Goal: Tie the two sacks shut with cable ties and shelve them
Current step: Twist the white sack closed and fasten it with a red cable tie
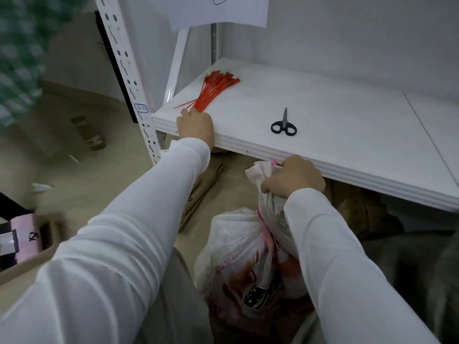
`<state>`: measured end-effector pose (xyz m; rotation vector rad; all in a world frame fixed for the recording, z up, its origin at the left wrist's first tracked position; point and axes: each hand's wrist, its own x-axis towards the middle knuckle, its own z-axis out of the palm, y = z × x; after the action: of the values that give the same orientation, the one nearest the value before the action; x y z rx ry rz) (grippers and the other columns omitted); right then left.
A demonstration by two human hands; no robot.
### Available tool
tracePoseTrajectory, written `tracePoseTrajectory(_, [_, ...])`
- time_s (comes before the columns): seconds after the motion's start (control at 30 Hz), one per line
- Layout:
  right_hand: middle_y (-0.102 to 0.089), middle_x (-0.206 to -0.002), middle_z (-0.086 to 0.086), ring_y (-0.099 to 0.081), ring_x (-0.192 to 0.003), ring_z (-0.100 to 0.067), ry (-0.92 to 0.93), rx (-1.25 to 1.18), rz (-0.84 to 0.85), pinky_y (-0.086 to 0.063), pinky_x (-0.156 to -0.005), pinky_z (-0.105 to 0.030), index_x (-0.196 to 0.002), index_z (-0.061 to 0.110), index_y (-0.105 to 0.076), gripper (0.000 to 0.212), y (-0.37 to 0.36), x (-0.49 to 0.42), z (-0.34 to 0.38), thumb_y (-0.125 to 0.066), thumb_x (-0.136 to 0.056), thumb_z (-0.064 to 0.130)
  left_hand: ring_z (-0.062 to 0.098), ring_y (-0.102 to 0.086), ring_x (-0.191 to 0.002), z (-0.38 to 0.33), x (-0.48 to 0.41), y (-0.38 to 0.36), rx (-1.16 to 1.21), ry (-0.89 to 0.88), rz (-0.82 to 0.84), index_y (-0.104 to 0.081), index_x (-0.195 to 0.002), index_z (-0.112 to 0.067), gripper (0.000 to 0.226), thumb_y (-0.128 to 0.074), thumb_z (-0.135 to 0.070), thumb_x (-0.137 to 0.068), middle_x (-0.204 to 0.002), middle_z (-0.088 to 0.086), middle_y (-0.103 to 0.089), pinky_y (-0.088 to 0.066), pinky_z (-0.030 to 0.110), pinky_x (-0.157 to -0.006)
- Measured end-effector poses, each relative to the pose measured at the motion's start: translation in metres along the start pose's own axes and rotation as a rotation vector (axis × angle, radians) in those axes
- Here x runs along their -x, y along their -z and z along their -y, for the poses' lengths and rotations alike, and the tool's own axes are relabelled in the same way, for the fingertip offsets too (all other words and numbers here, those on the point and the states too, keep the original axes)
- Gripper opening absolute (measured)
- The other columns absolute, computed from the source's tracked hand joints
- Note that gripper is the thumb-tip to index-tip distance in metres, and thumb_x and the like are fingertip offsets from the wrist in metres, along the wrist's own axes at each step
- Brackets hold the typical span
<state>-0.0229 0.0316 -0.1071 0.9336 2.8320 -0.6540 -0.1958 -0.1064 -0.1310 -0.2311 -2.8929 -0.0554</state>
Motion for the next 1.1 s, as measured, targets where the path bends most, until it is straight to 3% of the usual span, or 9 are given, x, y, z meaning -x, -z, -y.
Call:
tracePoseTrajectory(0.2, [-0.059, -0.088, -0.003, -0.055, -0.079, -0.025, 0.012, 0.005, -0.011, -0.042, -0.065, -0.028, -0.090, 0.018, -0.060, 0.032, -0.004, -0.001, -0.001, -0.077, -0.067, 0.033, 0.036, -0.053, -0.107, 0.012, -0.010, 0.000, 0.120, 0.043, -0.103, -0.059, -0.114, -0.001, 0.025, -0.048, -0.002, -0.091, -0.113, 0.020, -0.059, -0.044, 0.041, -0.091])
tracePoseTrajectory(0.67, [-0.064, -0.092, -0.004, -0.061, -0.084, -0.025, 0.035, 0.031, -0.028, -0.048, -0.067, -0.029, -0.098, 0.020, -0.064, 0.043, -0.011, -0.005, -0.002, -0.078, -0.062, 0.039, 0.032, -0.062, -0.099, 0.018, -0.008, 0.006, 0.401, 0.234, -0.047, -0.060, -0.111, -0.004, 0.020, -0.049, -0.010, -0.095, -0.110, 0.015, -0.063, -0.052, 0.040, -0.087])
tracePoseTrajectory(0.83, [-0.063, -0.092, -0.004, -0.058, -0.083, -0.025, 0.041, 0.031, -0.026, -0.045, -0.066, -0.029, -0.096, 0.019, -0.063, 0.040, -0.011, -0.005, -0.003, -0.078, -0.064, 0.038, 0.031, -0.063, -0.095, 0.011, -0.009, 0.014, 0.439, 0.233, -0.056, -0.060, -0.108, -0.006, 0.022, -0.048, -0.020, -0.098, -0.107, 0.013, -0.064, -0.045, 0.033, -0.072])
tracePoseTrajectory(1.0, [-0.063, -0.094, -0.004, -0.060, -0.086, -0.025, 0.046, 0.034, -0.032, -0.046, -0.067, -0.029, -0.096, 0.019, -0.063, 0.042, -0.012, -0.006, -0.005, -0.078, -0.062, 0.039, 0.031, -0.061, -0.096, 0.007, -0.012, 0.012, 0.504, 0.205, 0.049, -0.058, -0.111, -0.006, 0.022, -0.045, -0.017, -0.098, -0.108, 0.012, -0.063, -0.044, 0.034, -0.077])
tracePoseTrajectory(1.1, [-0.064, -0.093, -0.004, -0.062, -0.086, -0.025, 0.052, 0.035, -0.030, -0.048, -0.067, -0.029, -0.095, 0.019, -0.063, 0.042, -0.013, -0.006, -0.006, -0.078, -0.062, 0.040, 0.028, -0.056, -0.085, 0.004, -0.014, 0.010, 0.544, 0.162, 0.136, -0.058, -0.107, -0.005, 0.020, -0.043, -0.015, -0.098, -0.103, 0.011, -0.062, -0.042, 0.032, -0.073])
